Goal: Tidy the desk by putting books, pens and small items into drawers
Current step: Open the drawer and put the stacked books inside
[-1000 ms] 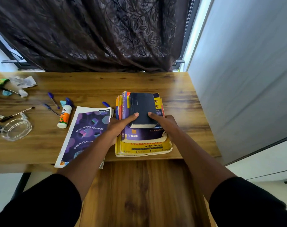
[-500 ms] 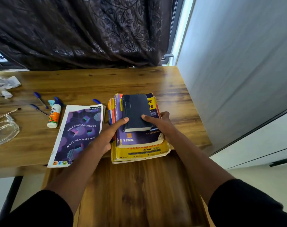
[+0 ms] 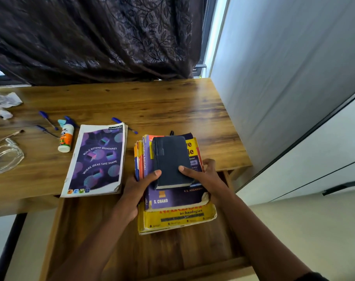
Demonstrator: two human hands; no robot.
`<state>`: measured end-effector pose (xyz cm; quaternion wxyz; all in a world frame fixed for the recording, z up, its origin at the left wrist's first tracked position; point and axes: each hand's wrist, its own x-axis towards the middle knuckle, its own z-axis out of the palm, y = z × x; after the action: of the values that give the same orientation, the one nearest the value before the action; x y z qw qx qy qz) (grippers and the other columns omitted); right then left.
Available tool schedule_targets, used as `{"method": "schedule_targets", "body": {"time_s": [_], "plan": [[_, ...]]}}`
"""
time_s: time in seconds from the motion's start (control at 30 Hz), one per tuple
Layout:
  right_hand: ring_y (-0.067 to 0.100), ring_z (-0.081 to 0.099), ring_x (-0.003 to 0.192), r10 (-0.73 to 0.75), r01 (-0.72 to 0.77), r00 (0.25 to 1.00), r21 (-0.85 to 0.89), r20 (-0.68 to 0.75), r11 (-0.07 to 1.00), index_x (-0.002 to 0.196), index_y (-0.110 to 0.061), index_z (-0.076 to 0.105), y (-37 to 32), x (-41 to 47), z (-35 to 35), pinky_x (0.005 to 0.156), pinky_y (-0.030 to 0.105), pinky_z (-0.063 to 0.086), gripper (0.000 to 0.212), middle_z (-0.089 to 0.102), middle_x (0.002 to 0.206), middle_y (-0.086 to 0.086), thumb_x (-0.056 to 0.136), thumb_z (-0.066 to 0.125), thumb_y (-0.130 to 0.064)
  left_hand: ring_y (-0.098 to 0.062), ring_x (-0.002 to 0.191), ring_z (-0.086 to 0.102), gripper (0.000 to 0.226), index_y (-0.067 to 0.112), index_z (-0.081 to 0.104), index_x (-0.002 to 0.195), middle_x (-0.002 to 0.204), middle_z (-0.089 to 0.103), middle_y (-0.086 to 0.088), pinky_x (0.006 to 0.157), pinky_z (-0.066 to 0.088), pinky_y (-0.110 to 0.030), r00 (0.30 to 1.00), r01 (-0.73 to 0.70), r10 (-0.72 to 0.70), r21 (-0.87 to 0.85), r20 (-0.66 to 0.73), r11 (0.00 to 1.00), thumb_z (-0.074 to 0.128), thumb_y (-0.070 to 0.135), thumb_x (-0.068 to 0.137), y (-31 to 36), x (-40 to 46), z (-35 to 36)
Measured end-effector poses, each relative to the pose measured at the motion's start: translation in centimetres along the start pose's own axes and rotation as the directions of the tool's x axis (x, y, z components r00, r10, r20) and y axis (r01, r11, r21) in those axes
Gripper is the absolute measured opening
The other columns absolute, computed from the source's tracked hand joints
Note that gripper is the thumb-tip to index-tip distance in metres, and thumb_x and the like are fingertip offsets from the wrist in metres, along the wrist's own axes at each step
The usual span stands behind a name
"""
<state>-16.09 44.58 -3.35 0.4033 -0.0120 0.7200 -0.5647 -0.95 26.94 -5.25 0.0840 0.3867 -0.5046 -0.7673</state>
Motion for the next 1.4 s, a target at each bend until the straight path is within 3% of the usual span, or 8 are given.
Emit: {"method": "schedule_targets", "body": {"time_s": [0.17, 0.37, 0.53, 0.77, 0.9, 1.1, 1.2, 1.4], "plan": [[0.021, 0.076, 0.098, -0.021, 0.018, 0.999, 0.073, 0.032, 0.997, 0.134, -0.026, 0.029, 2.1, -2.4, -0.4, 0.075, 0.035, 0.063, 0.094, 0.064, 0.124, 0.007, 0.067, 0.094, -0.032, -0.027, 0.096, 0.077, 0.096, 0.020, 0.055, 0.129, 0.114, 0.075, -0.007, 0.086, 0.062, -0.051, 0.999, -0.024, 0.026, 0.086, -0.019, 0.996, 0.098, 0.048, 0.047, -1.5, -1.4, -0.6], [0.022, 0.072, 0.107, -0.098, 0.098, 0.995, 0.034, 0.017, 0.995, 0.133, -0.025, 0.029, 3.7, -3.8, -0.4, 0.083, 0.039, 0.064, 0.090, 0.061, 0.126, 0.003, 0.068, 0.092, -0.030, -0.017, 0.092, 0.077, 0.083, 0.017, 0.052, 0.130, 0.118, 0.072, -0.006, 0.068, 0.063, -0.029, 0.996, -0.086, 0.087, 0.091, 0.001, 0.992, 0.093, 0.028, 0.059, -2.6, -2.8, -0.6], [0.014, 0.071, 0.105, -0.168, 0.170, 0.984, -0.031, 0.052, 0.985, 0.135, -0.024, 0.028, 3.7, -4.9, -0.8, 0.079, 0.028, 0.062, 0.087, 0.060, 0.125, -0.001, 0.073, 0.090, -0.025, -0.021, 0.103, 0.075, 0.117, 0.022, 0.049, 0.132, 0.123, 0.070, -0.002, 0.080, 0.064, -0.037, 0.993, -0.118, 0.118, 0.136, 0.006, 0.984, 0.097, 0.060, 0.032, -2.5, -4.4, -1.0], [0.015, 0.068, 0.118, -0.127, 0.179, 0.944, -0.147, 0.304, 0.973, 0.142, -0.034, 0.029, 5.1, -7.1, -2.5, 0.093, 0.043, 0.061, 0.097, 0.061, 0.134, -0.003, 0.071, 0.094, -0.023, -0.016, 0.096, 0.074, 0.113, 0.022, 0.056, 0.133, 0.115, 0.074, 0.000, 0.068, 0.060, -0.023, 0.993, -0.068, 0.078, 0.112, -0.091, 0.991, 0.099, 0.058, 0.035, -6.6, -11.3, -1.0], [0.016, 0.065, 0.122, -0.047, 0.166, 0.909, -0.257, 0.414, 0.952, 0.142, -0.043, 0.032, 6.1, -7.0, -2.1, 0.097, 0.045, 0.059, 0.098, 0.058, 0.137, -0.008, 0.068, 0.096, -0.034, -0.015, 0.076, 0.063, 0.120, 0.000, 0.064, 0.116, 0.081, 0.065, -0.004, 0.071, 0.056, -0.029, 0.986, 0.031, -0.002, 0.170, -0.166, 0.985, 0.095, 0.068, 0.022, -8.8, -13.8, -1.0], [0.015, 0.066, 0.121, 0.061, 0.126, 0.885, -0.364, 0.461, 0.923, 0.138, -0.051, 0.039, 7.8, -6.4, -0.7, 0.100, 0.045, 0.057, 0.087, 0.062, 0.134, -0.013, 0.070, 0.094, -0.046, -0.021, 0.089, 0.070, 0.133, 0.011, 0.061, 0.127, 0.104, 0.073, -0.005, 0.071, 0.059, -0.026, 0.962, 0.200, -0.177, 0.097, -0.209, 0.975, 0.094, 0.070, 0.012, -11.6, -14.6, -2.5], [0.015, 0.069, 0.115, 0.138, 0.036, 0.893, -0.373, 0.428, 0.927, 0.142, -0.045, 0.038, 8.5, -5.6, -0.4, 0.099, 0.045, 0.057, 0.095, 0.066, 0.130, -0.010, 0.065, 0.094, -0.054, -0.031, 0.092, 0.071, 0.134, 0.014, 0.064, 0.114, 0.103, 0.075, -0.011, 0.081, 0.059, -0.043, 0.933, 0.266, -0.251, 0.023, -0.257, 0.964, 0.089, 0.072, -0.004, -12.2, -14.3, -3.0], [0.014, 0.074, 0.099, 0.170, -0.058, 0.923, -0.311, 0.345, 0.949, 0.138, -0.034, 0.040, 8.5, -5.2, 0.3, 0.078, 0.029, 0.061, 0.085, 0.067, 0.121, -0.005, 0.069, 0.088, -0.048, -0.032, 0.099, 0.074, 0.104, 0.022, 0.063, 0.122, 0.109, 0.077, -0.008, 0.093, 0.059, -0.053, 0.941, 0.240, -0.223, 0.034, -0.255, 0.970, 0.095, 0.061, 0.032, -11.1, -12.1, -3.0]]}}
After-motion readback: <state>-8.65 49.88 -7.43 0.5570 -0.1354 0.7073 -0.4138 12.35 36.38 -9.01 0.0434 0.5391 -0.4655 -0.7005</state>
